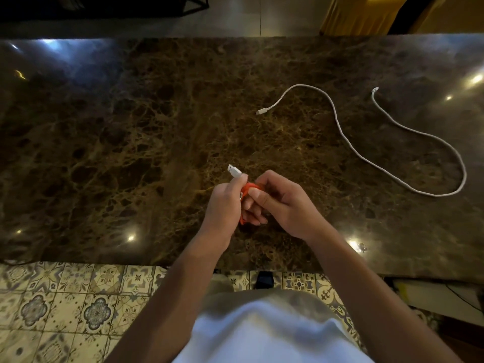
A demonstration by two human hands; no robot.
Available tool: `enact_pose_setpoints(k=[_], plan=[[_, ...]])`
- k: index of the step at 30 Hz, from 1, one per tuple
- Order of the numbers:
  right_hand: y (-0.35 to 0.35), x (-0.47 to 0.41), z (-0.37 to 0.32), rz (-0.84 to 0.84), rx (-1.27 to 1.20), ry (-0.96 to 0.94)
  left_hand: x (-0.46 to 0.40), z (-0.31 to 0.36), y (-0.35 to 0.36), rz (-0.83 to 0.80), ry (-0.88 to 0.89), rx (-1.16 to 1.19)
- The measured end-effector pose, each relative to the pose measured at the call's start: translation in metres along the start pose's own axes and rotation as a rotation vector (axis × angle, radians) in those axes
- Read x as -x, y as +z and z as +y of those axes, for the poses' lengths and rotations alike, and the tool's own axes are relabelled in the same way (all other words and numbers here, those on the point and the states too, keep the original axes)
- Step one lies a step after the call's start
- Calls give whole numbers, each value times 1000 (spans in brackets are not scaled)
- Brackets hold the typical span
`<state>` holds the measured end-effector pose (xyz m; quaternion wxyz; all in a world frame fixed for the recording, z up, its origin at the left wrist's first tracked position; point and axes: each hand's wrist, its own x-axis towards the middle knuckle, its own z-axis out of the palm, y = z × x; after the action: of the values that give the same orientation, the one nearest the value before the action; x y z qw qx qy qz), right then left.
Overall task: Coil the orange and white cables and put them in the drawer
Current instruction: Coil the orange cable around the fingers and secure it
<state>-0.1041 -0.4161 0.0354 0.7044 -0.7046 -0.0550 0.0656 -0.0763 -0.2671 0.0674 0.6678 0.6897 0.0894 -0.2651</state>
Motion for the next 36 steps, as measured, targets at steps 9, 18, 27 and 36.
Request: enact_pose_setpoints(k=[9, 18, 27, 36], plan=[[13, -15, 3, 204, 189, -17, -9, 3, -29, -84, 38, 413], [62, -84, -19, 104, 278, 95, -7, -3, -109, 235, 303, -203], [149, -196, -24, -66, 366, 156, -49, 15, -241, 531, 304, -399], [209, -273, -10, -60, 464, 164, -98, 18, -308, 763, 322, -650]])
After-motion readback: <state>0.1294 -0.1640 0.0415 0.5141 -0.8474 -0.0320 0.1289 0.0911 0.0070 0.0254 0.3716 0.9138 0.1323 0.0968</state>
